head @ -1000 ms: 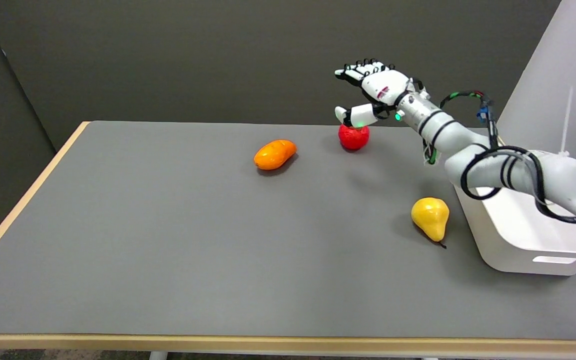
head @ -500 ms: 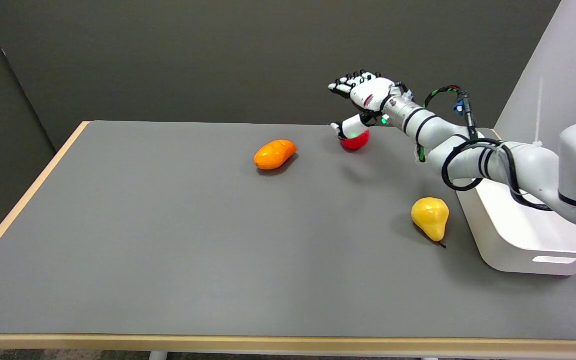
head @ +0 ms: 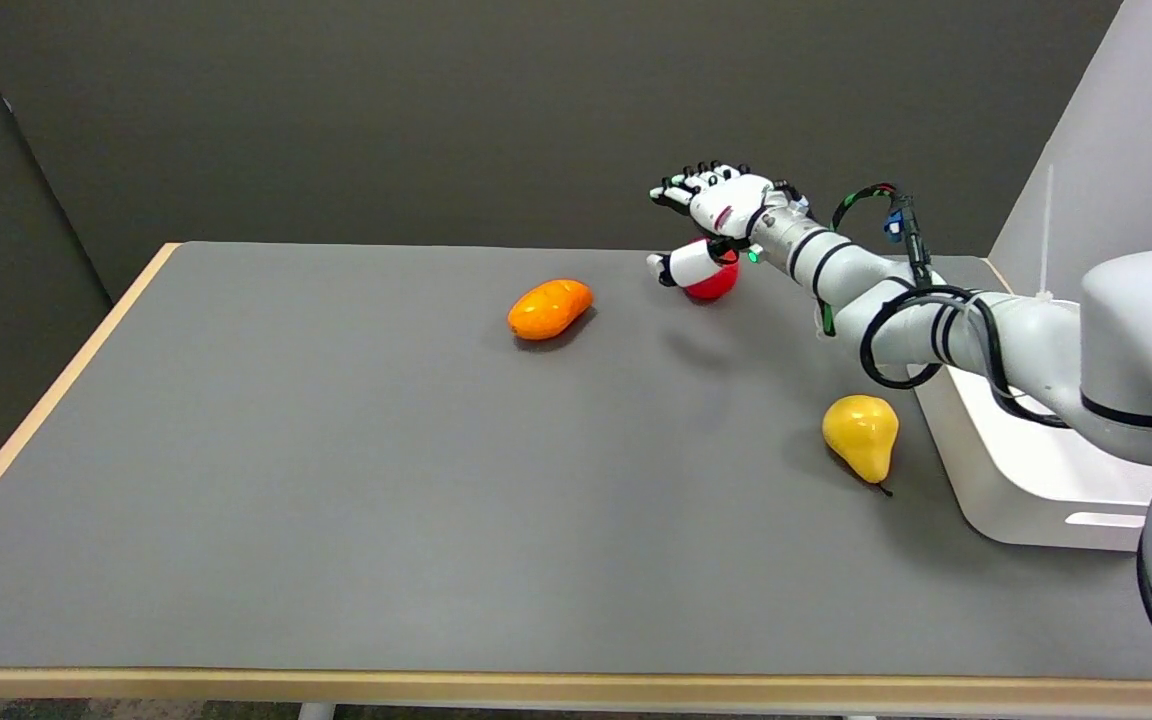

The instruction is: Pick up tomato.

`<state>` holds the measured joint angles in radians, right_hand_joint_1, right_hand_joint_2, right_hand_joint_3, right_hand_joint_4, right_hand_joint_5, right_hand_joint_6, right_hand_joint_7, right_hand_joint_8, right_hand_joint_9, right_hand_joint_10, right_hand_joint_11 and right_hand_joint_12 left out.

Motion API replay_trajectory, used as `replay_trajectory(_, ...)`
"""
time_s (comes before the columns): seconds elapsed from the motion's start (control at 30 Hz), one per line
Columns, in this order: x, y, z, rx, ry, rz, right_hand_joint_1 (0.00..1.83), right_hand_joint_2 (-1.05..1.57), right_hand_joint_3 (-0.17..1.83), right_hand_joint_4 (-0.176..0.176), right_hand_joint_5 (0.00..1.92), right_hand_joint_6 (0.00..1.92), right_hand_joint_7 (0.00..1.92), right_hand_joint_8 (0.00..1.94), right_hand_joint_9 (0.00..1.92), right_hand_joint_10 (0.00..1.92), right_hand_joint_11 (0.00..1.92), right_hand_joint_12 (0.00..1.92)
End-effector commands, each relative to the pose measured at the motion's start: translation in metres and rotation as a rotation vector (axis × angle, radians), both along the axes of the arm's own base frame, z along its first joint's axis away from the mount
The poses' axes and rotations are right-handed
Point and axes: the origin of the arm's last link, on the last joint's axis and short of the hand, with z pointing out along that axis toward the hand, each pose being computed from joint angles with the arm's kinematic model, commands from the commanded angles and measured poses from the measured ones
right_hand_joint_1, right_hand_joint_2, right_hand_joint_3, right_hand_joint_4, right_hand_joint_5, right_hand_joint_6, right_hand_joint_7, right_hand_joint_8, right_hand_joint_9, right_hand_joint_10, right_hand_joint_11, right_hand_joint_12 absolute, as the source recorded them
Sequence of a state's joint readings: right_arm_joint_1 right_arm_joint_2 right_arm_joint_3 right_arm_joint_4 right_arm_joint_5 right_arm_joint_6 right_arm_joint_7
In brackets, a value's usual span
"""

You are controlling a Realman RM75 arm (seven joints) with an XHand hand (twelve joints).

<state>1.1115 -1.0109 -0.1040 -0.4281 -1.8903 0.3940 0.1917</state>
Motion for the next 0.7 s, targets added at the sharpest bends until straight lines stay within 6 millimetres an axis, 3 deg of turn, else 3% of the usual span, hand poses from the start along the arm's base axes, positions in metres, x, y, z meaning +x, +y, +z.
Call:
replay_trajectory(0.03,-0.005,-0.004,0.012,-0.105,-0.051,-0.007,0.01,0.59,1.03,0.096,0.03,0.21,0.02,0.21,0.01,0.36,0.00,0.83)
replay_trajectory(0.4,-0.020,0.007,0.031,-0.171,-0.068,-0.033,0.00,0.59,1.03,0.093,0.04,0.18,0.07,0.19,0.03,0.39,0.00,0.87)
replay_trajectory(0.7,-0.030,0.010,0.028,-0.170,-0.073,-0.059,0.00,0.60,1.04,0.088,0.08,0.10,0.08,0.22,0.05,0.41,0.00,0.90)
